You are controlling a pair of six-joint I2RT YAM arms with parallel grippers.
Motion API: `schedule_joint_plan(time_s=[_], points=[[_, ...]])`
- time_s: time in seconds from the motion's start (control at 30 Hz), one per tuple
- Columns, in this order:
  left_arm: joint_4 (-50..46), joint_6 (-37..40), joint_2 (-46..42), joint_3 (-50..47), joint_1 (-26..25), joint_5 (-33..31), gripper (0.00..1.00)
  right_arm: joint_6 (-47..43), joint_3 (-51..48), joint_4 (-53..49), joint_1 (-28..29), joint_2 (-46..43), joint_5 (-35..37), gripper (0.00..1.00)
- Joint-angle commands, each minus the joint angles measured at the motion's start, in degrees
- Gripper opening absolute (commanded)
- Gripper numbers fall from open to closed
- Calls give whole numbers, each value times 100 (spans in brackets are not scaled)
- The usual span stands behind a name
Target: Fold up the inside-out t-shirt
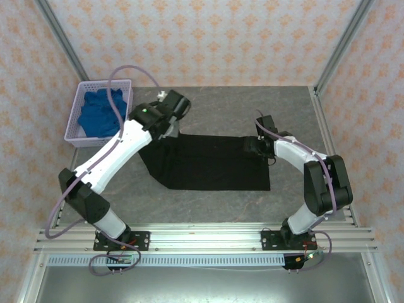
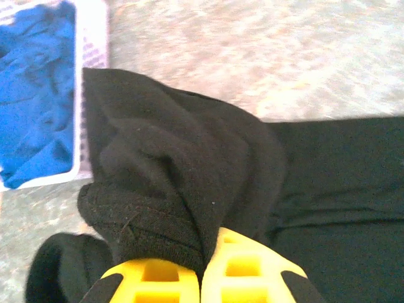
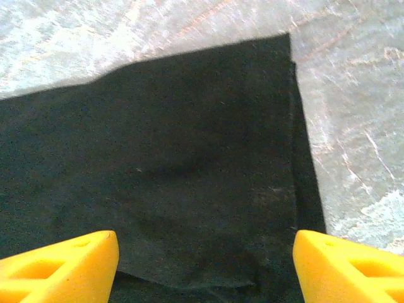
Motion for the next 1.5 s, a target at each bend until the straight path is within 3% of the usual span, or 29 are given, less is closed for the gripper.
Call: schedule_joint_plan(time_s=[0.0, 0.33, 0.5, 0.73, 0.9, 0.97, 1.03, 1.07, 1.17, 1.23, 1.33, 1.47], points=[[-464, -279, 478, 600, -478, 272, 0, 101, -83, -232, -176, 60, -53, 73], [-34, -1014, 1764, 1479, -1333, 1555, 0, 117, -428, -281, -422, -333, 94, 73], [54, -1028, 2380, 2133, -1656, 2084, 0, 184, -538, -274, -585, -327, 33, 73], [377, -1302, 2775, 2408, -1733, 2586, 0, 260, -534, -175, -618, 41, -365, 70], [924, -1496, 3262, 2624, -1732, 3020, 0, 476, -642, -53, -868, -227, -603, 69], [1225, -1595, 3535, 2723, -1733, 3305, 12, 668, -778, 23, -1141, -507, -755, 70], [1615, -1736, 3809, 2870, -1734, 3656, 15, 879, -992, 158, -1436, -871, -906, 70], [1768, -1773, 3976, 3033, -1742, 3830, 21, 962, -1104, 206, -1562, -1084, -895, 70], [1562, -1517, 4476, 4042, -1767, 4198, 44, 1016, -1276, 35, -1670, -1661, -548, 70], [1273, -1210, 4517, 4411, -1761, 4287, 52, 988, -1333, -126, -1683, -2006, -329, 70], [1382, -775, 3842, 3712, -1698, 4019, 59, 870, -1354, -166, -1681, -2360, -314, 71], [2233, -643, 2285, 1463, -1402, 3858, 62, 646, -1441, 354, -1523, -2365, -1194, 72]])
